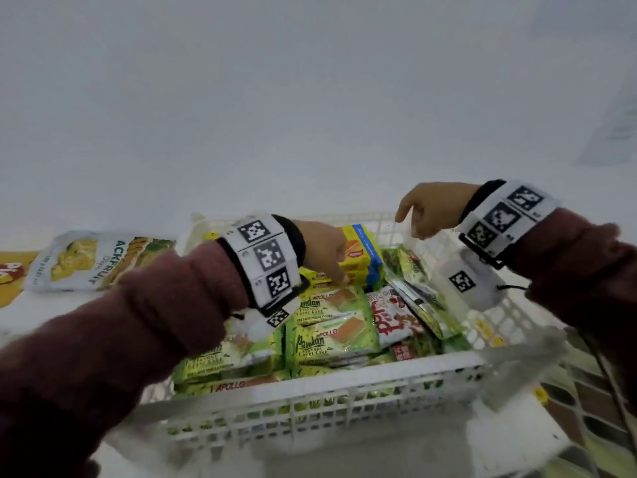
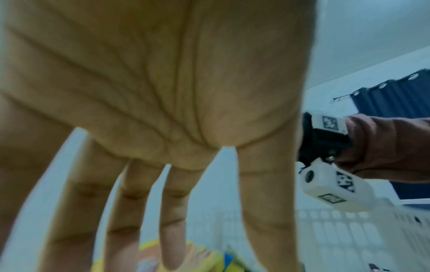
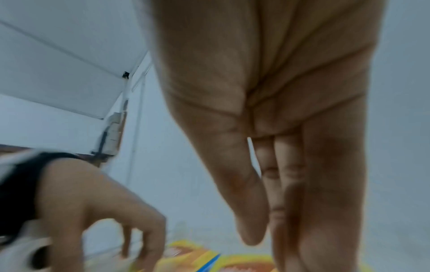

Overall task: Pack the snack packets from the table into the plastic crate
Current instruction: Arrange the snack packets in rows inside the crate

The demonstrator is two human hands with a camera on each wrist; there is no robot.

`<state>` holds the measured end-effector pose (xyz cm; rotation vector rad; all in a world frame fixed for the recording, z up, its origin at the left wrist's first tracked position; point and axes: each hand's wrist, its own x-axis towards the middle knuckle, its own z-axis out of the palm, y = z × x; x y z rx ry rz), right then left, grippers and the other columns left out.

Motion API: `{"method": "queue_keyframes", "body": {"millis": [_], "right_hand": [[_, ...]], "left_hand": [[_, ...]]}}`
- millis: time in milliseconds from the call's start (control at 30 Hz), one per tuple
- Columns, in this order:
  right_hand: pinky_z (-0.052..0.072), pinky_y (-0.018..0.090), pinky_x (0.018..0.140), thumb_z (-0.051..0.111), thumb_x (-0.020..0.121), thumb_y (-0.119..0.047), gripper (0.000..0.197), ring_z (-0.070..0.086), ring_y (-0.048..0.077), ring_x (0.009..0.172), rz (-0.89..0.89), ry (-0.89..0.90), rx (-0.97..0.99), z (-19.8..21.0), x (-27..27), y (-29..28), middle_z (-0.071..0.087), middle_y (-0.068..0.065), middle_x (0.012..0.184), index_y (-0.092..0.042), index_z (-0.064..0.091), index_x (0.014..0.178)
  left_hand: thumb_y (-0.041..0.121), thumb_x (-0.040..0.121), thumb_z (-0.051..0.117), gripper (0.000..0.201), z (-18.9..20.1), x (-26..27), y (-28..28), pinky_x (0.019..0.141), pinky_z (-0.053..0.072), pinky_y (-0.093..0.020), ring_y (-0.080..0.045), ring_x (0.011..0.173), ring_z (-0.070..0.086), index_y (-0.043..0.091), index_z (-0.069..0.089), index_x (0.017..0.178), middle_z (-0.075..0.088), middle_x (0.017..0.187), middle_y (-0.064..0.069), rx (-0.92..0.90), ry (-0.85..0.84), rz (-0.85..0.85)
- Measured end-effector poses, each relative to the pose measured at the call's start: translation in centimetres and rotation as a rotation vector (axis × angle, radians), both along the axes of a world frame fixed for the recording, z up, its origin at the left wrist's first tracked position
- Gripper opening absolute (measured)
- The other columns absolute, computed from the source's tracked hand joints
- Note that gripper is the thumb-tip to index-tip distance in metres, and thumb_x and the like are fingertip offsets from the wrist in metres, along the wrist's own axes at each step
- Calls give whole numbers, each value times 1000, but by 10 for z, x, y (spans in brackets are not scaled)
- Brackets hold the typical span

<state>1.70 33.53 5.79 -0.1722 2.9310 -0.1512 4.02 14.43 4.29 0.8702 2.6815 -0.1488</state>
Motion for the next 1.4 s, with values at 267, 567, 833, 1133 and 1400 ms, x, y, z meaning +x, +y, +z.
{"method": "queue_keyframes", "body": {"millis": [267, 567, 833, 1133, 1400], "right_hand": [[39, 5, 90, 60, 89, -16, 64, 42, 21, 128, -86, -99, 207, -39, -17, 1, 31, 10, 150, -11, 29, 144], [52, 42, 90, 74, 72, -31, 38, 62, 26, 97, -57, -88, 422, -82, -48, 6, 65, 6, 107, -13, 64, 105], [50, 33, 85, 66, 80, -14, 29, 62, 26, 99, -77, 70, 221, -34, -30, 16, 64, 11, 108, -6, 62, 108], [53, 23, 45, 69, 73, 10, 54, 53, 7, 30, -185, 10, -287, 19, -4, 41, 62, 5, 53, -14, 56, 119], [48, 20, 50, 70, 69, 4, 28, 55, 11, 49, -188, 13, -334, 20, 3, 56, 60, -4, 42, -4, 67, 96]], "left_hand": [[12, 96, 46, 45, -51, -2, 91, 105, 34, -31, -23, 133, 37, 15, 40, 140, 36, 147, -7, -38, 39, -284], [26, 96, 46, 42, -80, -1, 102, 95, 42, -35, -29, 122, 49, 9, 45, 134, 47, 137, -11, 11, 85, -268], [47, 88, 52, 51, -92, -10, 106, 72, 43, -32, -28, 112, 52, 12, 54, 125, 49, 124, -8, 48, 131, -247], [51, 89, 50, 56, -105, 5, 120, 74, 39, -31, -25, 116, 48, 18, 44, 134, 45, 130, -7, 59, 157, -410], [9, 90, 48, 21, -91, 1, 125, 69, 39, -31, -28, 101, 55, 5, 59, 107, 51, 119, -11, 82, 177, -384]]}}
